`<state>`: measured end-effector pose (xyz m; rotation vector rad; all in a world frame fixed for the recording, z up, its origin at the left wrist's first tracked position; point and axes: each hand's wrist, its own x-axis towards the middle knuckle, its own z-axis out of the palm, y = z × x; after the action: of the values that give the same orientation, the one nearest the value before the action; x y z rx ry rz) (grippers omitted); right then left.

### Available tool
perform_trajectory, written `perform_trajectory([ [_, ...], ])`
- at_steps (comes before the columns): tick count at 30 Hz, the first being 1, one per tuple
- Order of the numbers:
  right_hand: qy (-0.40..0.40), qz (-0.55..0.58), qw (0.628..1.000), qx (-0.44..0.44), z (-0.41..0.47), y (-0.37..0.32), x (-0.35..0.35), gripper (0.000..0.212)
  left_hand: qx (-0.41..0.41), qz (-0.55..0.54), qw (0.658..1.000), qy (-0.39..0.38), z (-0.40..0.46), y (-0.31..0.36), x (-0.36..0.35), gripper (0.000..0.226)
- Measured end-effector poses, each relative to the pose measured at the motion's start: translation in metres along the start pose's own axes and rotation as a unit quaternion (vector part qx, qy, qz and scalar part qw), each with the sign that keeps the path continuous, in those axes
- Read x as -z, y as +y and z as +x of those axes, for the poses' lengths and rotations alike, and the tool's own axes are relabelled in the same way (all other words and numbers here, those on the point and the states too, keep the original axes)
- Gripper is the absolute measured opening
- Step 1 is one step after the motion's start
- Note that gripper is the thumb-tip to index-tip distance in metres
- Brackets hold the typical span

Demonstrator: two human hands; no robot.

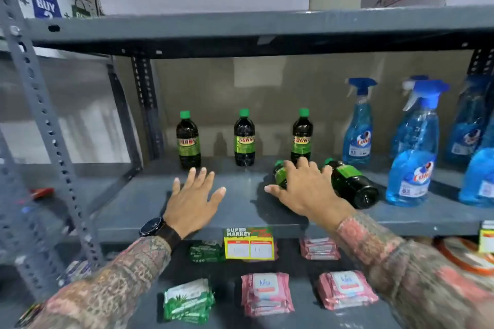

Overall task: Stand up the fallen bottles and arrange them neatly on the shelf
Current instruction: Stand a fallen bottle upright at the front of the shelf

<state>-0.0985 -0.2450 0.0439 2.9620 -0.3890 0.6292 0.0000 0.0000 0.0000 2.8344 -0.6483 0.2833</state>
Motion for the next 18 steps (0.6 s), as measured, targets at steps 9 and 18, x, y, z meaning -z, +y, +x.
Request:
perform_trajectory([
  [9,-0.089,-0.084,0.99,-0.067,0.04,-0.034,0.0,0.074,0.043,-0.011,0.99,-0.133,0.008,-0.01,-0.005,0.069],
  [18,-0.154,0.096,0.983,0.036,0.042,-0.097,-0.002,0.066,0.118,-0.012,0.984,-0.133,0.001,-0.084,0.01,0.069],
])
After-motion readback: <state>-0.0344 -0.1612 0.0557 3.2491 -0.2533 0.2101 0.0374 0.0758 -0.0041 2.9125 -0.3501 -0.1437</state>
